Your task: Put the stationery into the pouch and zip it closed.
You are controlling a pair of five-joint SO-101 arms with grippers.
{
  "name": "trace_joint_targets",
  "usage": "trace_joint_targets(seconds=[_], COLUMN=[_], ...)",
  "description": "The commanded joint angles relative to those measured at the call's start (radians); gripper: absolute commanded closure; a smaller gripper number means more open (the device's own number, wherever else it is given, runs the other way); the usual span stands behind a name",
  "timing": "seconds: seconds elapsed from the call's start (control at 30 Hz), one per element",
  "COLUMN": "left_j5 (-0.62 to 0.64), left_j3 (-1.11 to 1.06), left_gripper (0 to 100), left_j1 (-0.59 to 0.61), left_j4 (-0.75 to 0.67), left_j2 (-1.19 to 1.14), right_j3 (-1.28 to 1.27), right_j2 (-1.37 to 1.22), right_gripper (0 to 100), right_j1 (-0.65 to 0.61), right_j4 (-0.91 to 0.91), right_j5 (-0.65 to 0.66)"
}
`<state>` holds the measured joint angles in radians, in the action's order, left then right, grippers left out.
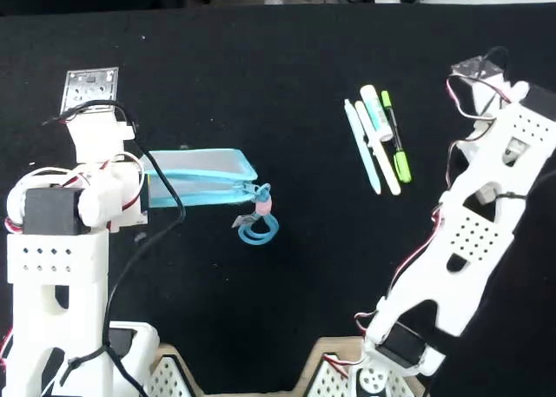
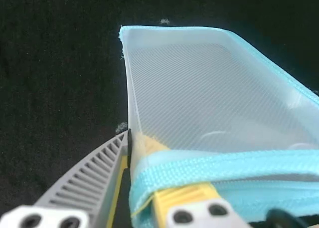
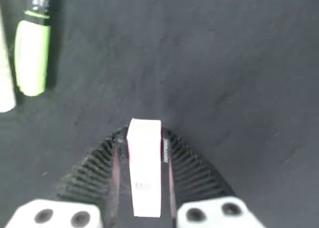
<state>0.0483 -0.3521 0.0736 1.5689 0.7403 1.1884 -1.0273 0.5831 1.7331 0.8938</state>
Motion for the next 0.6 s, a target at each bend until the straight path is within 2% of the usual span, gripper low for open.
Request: trace_joint_targets(seconds=[0.0, 0.1, 0.33, 0.47, 0.57], left_j5=[0.008, 0.008, 0.008, 0.008, 0.008], left_j3=[0.001, -0.001, -0.001, -0.001, -0.001], left_gripper=[97, 97, 97, 97, 97], left_j1=[0.002, 0.002, 0.002, 0.002, 0.002], left_j4=[-0.012, -0.011, -0.009, -0.009, -0.009], left_j2=[-0.005, -0.005, -0.005, -0.005, -0.005], right_j3=[-0.317, -0.59, -1.102, -1.141, -1.109], right_j2=[0.265, 0.426, 0.572, 0.596, 0.607], right_gripper=[98.8, 98.8, 98.7, 98.2, 89.1], right_j1=[0.008, 0.006, 0.032, 0.04, 0.041], right_j4=[0.035, -0.002, -0.453, -0.437, -0.358], right_j5=[-0.029, -0.021, -0.025, -0.025, -0.023])
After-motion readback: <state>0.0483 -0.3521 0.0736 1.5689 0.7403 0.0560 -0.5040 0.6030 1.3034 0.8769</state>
